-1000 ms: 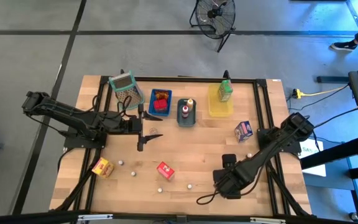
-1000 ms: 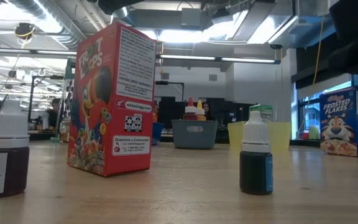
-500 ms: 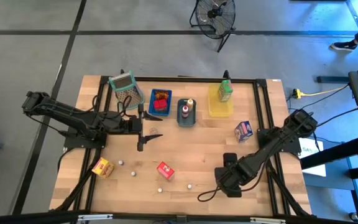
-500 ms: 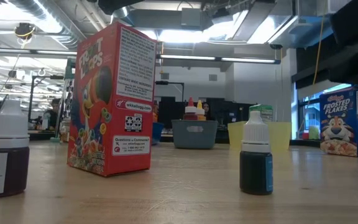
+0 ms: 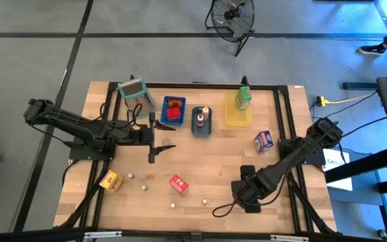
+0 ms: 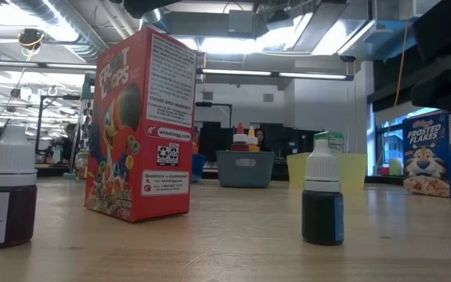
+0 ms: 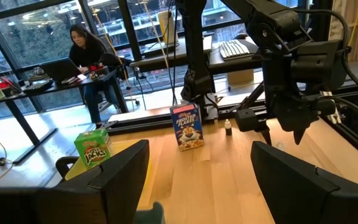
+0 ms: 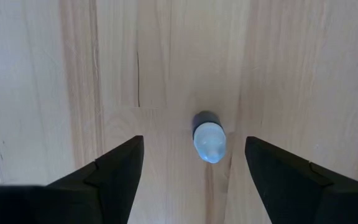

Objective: Pick & Place Kitchen Items
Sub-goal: Put the small black food coloring bottle into the dark green bin

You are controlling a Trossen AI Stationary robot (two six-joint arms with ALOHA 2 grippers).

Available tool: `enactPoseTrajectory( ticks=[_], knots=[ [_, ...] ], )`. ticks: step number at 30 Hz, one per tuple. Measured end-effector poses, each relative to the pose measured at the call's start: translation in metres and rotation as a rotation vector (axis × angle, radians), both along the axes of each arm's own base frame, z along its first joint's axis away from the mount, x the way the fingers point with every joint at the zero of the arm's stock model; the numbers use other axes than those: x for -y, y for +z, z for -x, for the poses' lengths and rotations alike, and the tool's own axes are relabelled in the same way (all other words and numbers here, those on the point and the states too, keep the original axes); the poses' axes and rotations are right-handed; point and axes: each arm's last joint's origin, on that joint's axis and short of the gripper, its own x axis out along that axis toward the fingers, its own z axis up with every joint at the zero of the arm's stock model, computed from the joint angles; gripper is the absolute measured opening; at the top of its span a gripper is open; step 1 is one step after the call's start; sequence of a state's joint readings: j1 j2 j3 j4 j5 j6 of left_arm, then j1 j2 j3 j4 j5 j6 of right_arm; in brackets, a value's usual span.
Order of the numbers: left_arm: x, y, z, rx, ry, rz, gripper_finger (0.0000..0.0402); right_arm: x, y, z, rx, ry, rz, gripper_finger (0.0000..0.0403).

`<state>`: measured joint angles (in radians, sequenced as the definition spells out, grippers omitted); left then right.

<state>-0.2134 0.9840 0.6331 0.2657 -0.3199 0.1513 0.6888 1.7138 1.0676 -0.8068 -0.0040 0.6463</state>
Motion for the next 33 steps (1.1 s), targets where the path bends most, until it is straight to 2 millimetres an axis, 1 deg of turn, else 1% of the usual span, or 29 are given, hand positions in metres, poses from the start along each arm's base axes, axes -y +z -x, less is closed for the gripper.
enactPoseTrajectory(
  ticks=[12,27,33],
  knots=[
    [0.001,0.000,0.000,0.004,-0.031,0.011,0.0278,0.000,0.000,0.000,-0.008,0.003,-0.004,0.0281],
    [0.001,0.001,0.000,0.007,-0.030,0.011,0.0278,0.000,0.000,0.000,0.001,0.009,-0.001,0.0281],
    [0.001,0.001,0.000,0.007,-0.030,0.011,0.0278,0.004,-0.011,-0.001,0.026,0.014,-0.023,0.0281]
  ],
)
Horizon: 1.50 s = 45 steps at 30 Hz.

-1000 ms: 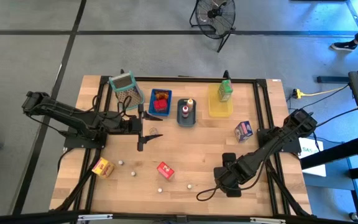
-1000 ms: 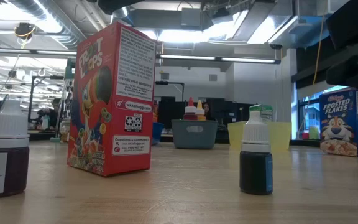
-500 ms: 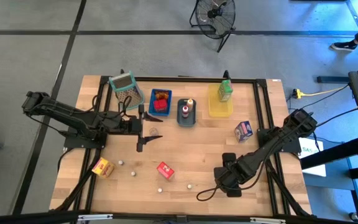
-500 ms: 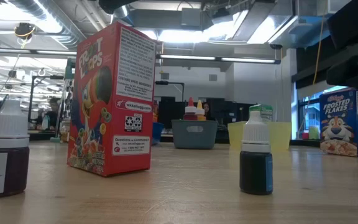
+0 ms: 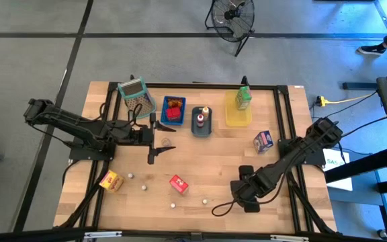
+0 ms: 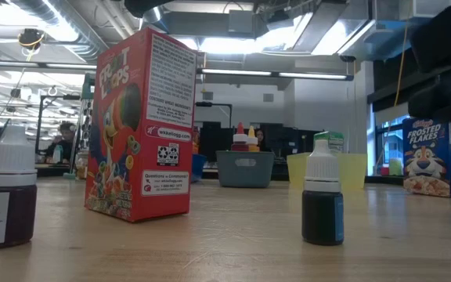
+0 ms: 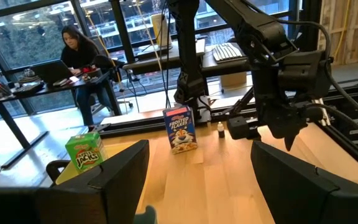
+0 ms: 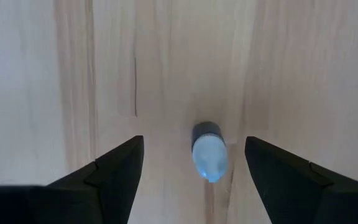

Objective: Pick & Place Kitchen Items
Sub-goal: Put the small black food coloring bottle into the dark green bin

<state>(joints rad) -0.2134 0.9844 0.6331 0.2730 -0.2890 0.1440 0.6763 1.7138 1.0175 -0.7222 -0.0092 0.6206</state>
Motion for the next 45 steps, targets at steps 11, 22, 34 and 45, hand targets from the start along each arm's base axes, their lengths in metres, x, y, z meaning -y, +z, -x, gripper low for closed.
enactPoseTrajectory(
  ticks=[11,22,34,45],
  knots=[
    [-0.0001,0.0001,0.0000,0.001,0.000,0.000,0.0278,0.0026,0.0008,0.0025,-0.004,-0.011,-0.019,0.0255],
    [0.0000,0.0001,0.0000,0.001,0.000,0.001,0.0278,0.0015,0.0010,0.0017,0.005,-0.004,-0.032,0.0196],
    [0.0000,0.0001,0.0000,0.001,0.000,0.001,0.0278,0.0019,0.0009,0.0023,-0.001,0.001,-0.027,0.0163],
    [-0.0001,0.0001,0.0000,0.001,0.000,0.001,0.0278,0.0018,0.0009,0.0023,-0.003,0.006,-0.030,0.0100]
  ],
)
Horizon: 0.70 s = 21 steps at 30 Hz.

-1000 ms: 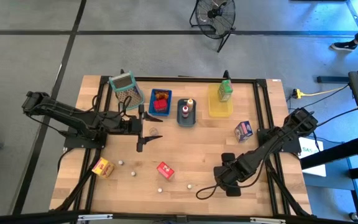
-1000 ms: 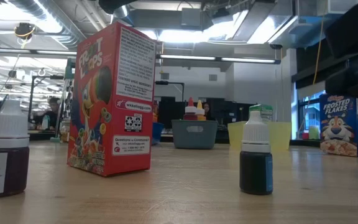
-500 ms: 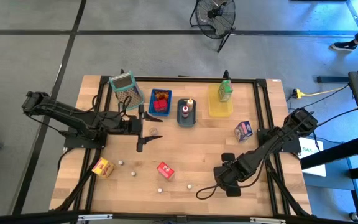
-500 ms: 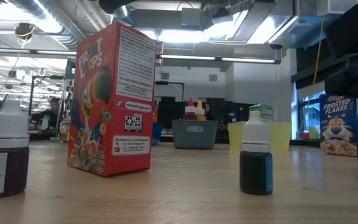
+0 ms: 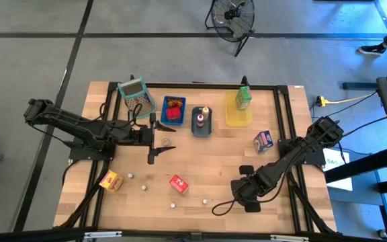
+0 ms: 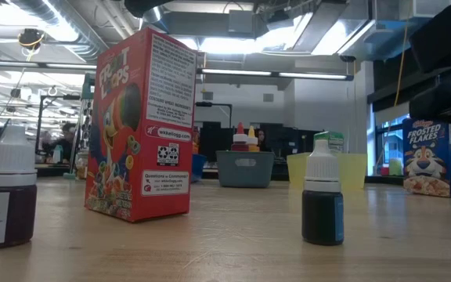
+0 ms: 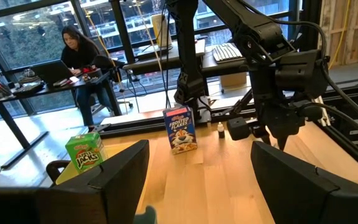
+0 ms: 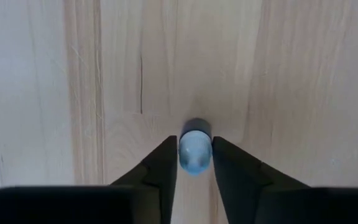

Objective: Pick & Place Kitchen Items
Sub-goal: Put the small black food coloring bottle into the dark green bin

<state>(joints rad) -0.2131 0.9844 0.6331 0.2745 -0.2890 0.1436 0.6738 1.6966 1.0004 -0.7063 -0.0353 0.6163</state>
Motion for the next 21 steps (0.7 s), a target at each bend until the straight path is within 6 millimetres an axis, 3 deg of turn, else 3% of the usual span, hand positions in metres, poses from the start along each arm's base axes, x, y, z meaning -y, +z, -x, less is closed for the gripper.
enactPoseTrajectory(
  ticks=[13,21],
  knots=[
    [0.000,0.000,0.000,0.000,0.000,0.000,0.0278,0.001,0.007,0.001,-0.004,-0.053,-0.012,0.0081],
    [0.000,-0.001,0.000,-0.005,0.000,-0.001,0.0278,0.001,0.037,-0.001,-0.059,-0.104,0.074,0.0081]
  ],
)
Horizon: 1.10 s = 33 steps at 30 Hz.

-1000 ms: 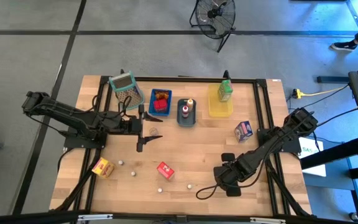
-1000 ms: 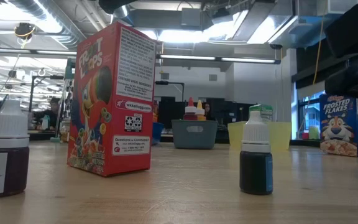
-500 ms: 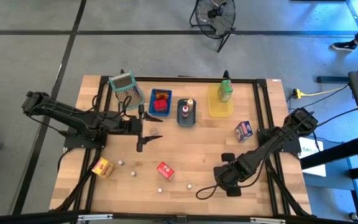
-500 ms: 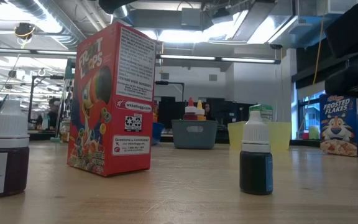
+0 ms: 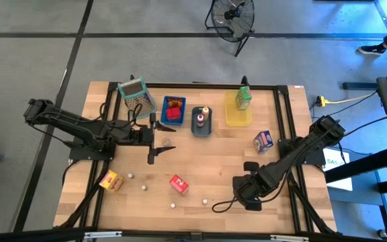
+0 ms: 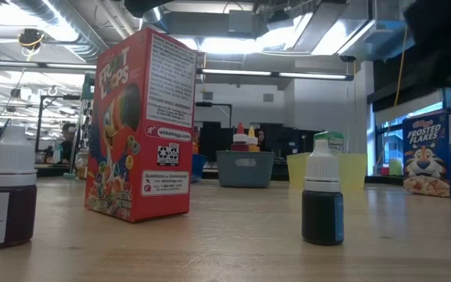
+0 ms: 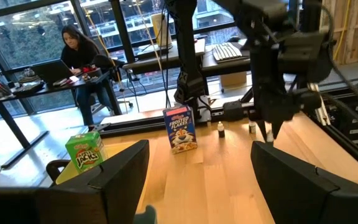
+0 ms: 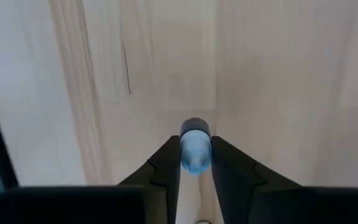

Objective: Pick & Place Kitchen Items
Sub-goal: Put the small black food coloring bottle into the dark green bin

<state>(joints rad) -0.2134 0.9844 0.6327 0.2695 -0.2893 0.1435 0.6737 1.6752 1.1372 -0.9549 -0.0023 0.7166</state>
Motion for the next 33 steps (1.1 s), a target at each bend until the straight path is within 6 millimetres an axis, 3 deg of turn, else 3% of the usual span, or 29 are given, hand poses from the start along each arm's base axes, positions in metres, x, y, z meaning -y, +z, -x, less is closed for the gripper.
enactPoseTrajectory(
  ticks=[5,9,21,27,33],
  knots=[
    [0.000,-0.005,0.000,-0.047,0.001,-0.010,0.0278,0.004,0.021,-0.008,0.044,0.003,0.090,0.0081],
    [-0.001,-0.010,0.001,-0.107,0.006,-0.024,0.0278,0.019,0.035,-0.022,0.061,-0.009,0.126,0.0080],
    [-0.001,-0.016,0.003,-0.161,0.011,0.005,0.0278,0.098,0.067,-0.075,0.161,-0.006,0.115,0.0080],
    [-0.001,-0.017,0.003,-0.168,0.015,0.029,0.0278,0.135,0.070,-0.090,0.195,0.028,0.140,0.0080],
    [-0.001,-0.016,0.003,-0.165,0.017,0.043,0.0278,0.157,0.070,-0.105,0.226,0.078,0.176,0.0080]
  ],
)
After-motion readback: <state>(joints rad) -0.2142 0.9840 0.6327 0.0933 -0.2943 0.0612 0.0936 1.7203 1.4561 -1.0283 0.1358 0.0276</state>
